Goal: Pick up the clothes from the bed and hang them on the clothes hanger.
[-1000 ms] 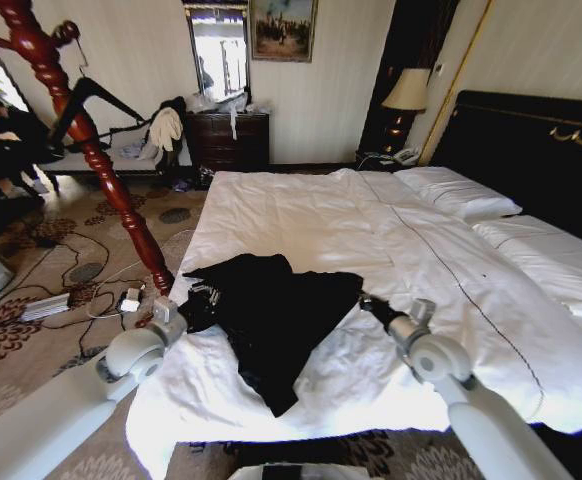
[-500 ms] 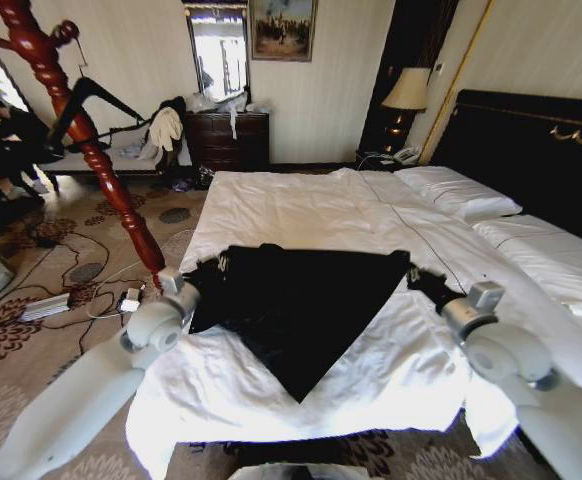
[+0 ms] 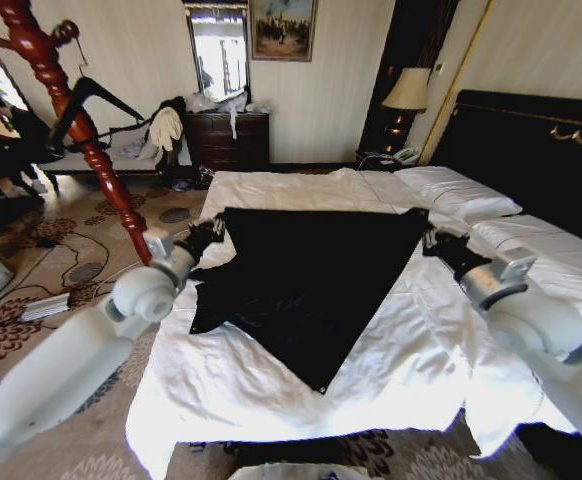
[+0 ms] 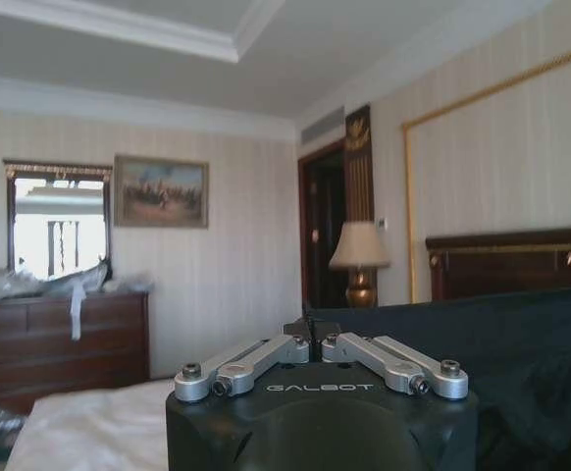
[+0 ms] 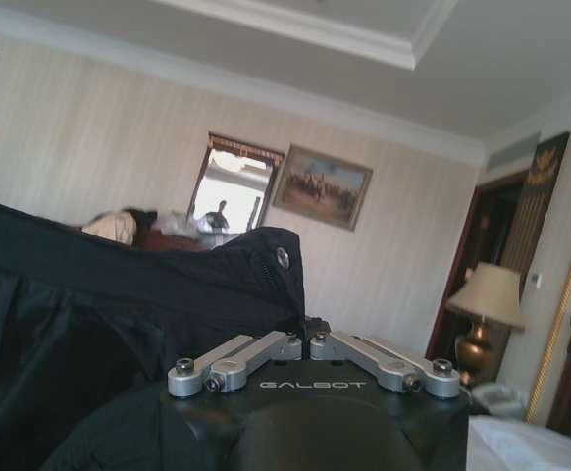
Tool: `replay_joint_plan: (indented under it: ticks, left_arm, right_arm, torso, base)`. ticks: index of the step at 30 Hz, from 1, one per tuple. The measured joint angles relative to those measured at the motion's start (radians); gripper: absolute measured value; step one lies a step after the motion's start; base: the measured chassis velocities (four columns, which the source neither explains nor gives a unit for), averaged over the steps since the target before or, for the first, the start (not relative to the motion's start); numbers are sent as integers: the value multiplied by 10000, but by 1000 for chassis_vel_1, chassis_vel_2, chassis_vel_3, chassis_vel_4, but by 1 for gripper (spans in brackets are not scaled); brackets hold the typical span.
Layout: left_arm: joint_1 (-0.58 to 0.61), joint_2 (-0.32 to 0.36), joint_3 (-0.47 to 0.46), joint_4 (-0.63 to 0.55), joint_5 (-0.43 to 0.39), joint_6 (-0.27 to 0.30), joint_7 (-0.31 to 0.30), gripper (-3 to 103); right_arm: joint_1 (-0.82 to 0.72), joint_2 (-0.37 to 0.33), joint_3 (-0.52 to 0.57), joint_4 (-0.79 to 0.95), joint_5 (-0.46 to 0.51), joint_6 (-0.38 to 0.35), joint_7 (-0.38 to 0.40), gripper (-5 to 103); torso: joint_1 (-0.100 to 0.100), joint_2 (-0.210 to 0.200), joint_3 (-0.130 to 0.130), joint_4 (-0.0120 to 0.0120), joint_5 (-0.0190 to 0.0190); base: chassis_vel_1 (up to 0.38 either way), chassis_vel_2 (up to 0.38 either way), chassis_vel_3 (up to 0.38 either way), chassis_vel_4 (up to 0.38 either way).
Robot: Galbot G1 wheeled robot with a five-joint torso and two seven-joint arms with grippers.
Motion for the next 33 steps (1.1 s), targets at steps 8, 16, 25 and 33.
replay_joint_plan:
  ticks: [8, 16, 25, 33]
  left_arm:
    - [-1172, 1609, -763, -1516, -2073, 167, -250, 1]
    - [-1525, 3218, -3195, -2636, -5357, 279, -899, 1]
    - [-913, 3012, -3728, -2410, -6130, 443, -1219, 1]
    - [158, 1484, -2793, -1141, -4388, 548, -1071, 1]
  right_arm:
    - [1467, -861, 211, 598, 1581, -191, 329, 0]
    - [2088, -1115, 402, 1098, 2938, -326, 593, 0]
    - [2161, -1066, 346, 1251, 3692, -440, 752, 0]
    - [1576, -1027, -97, 1109, 3634, -564, 607, 0]
  torso:
    - [0, 1, -1, 1, -1]
    - [-3, 2, -2, 1, 3]
    - [-3, 2, -2, -2, 1]
    - [-1, 1, -1, -3, 2]
  base:
    - [0, 0, 0, 0]
    - [0, 0, 0, 0]
    - [0, 0, 0, 0]
    - [0, 0, 0, 0]
